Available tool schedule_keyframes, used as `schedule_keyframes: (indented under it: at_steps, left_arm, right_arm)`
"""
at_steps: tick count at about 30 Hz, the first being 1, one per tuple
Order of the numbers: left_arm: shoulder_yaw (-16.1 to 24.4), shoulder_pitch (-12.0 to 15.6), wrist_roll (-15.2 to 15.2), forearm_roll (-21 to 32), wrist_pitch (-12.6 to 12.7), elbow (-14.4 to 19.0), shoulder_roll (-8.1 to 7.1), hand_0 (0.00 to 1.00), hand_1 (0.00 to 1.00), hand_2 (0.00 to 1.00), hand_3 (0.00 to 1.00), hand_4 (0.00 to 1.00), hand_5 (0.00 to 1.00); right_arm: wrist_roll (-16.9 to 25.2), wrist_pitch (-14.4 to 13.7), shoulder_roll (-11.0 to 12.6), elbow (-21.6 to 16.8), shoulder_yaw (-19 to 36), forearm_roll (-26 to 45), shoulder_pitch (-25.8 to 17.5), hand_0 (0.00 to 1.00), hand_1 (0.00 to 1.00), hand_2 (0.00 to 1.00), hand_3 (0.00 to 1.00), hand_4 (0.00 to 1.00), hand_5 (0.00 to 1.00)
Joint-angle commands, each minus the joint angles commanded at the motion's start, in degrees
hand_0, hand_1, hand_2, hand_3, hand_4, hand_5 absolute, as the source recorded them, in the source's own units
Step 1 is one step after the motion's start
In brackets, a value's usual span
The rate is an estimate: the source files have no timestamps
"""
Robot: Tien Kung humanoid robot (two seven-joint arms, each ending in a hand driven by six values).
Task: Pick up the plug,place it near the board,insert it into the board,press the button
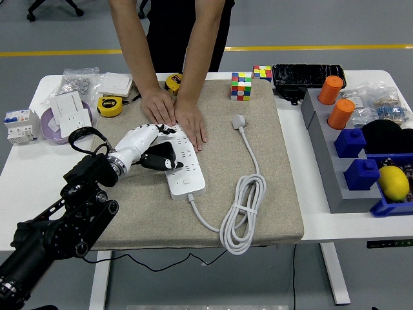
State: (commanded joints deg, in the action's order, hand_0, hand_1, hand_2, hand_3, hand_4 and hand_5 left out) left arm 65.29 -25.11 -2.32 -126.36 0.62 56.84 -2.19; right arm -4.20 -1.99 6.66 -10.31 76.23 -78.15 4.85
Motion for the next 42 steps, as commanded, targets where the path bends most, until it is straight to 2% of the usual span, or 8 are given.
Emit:
schedule_keyframes:
  at_steps: [2, 13, 14, 25, 26, 31, 32, 42]
  left_arm:
    - [0.5, 0.1, -0.2, -0.9, -0.1, -0.2, -0.14, 0.752, 0.749, 0.693, 0.71, 0.998, 0.394]
    - [1.3, 0.4, -0.8, -1.9, -0.8, 0.2, -1.75, 0.684, 0.67, 0.618, 0.665, 0.998, 0.392]
    - [1.3, 0.4, -0.7, -1.7, -0.8, 0.2, -1.79, 0.56, 0.544, 0.517, 0.581, 0.998, 0.398]
    - [0.6, 0.7, -0.3, -0.5, -0.6, 0.3, -1.69, 0.468, 0.446, 0.469, 0.532, 0.998, 0.368]
    - [0.5, 0.7, -0.2, -0.4, -0.6, 0.3, -1.69, 0.4, 0.345, 0.439, 0.515, 0.839, 0.316]
    - [0.0, 0.5, 0.3, 0.9, -0.2, 0.5, -1.77, 0.4, 0.345, 0.439, 0.515, 0.839, 0.316]
    - [-0.1, 0.6, 0.3, 1.1, -0.2, 0.6, -1.78, 0.355, 0.273, 0.371, 0.472, 0.679, 0.269]
    - [-0.2, 0.8, 0.3, 2.0, 0.0, 0.7, -1.87, 0.335, 0.243, 0.321, 0.423, 0.627, 0.251]
  right_arm:
    - [0.0, 0.0, 0.0, 0.0, 0.1, -0.1, 0.0, 0.796, 0.716, 0.719, 0.762, 0.998, 0.939]
    - [0.0, 0.0, 0.1, 0.0, 0.3, 0.0, 0.1, 0.797, 0.716, 0.719, 0.762, 0.998, 0.939]
    - [0.0, 0.0, 0.1, 0.0, 0.3, 0.0, 0.1, 0.797, 0.716, 0.719, 0.762, 0.998, 0.939]
    - [0.1, 0.0, 0.1, 0.0, 0.2, 0.2, 0.1, 0.797, 0.716, 0.719, 0.762, 0.998, 0.939]
    - [0.1, 0.0, 0.2, 0.0, 0.2, 0.2, 0.1, 0.797, 0.716, 0.719, 0.762, 0.998, 0.938]
    - [0.1, 0.0, 0.2, 0.0, 0.2, 0.1, 0.2, 0.797, 0.716, 0.719, 0.762, 0.998, 0.938]
    - [0.1, 0.0, 0.2, 0.0, 0.2, 0.2, 0.3, 0.797, 0.714, 0.719, 0.762, 0.998, 0.94]
    - [0.1, 0.1, 0.3, 0.0, -0.1, 0.1, 0.2, 0.795, 0.715, 0.719, 0.762, 0.998, 0.94]
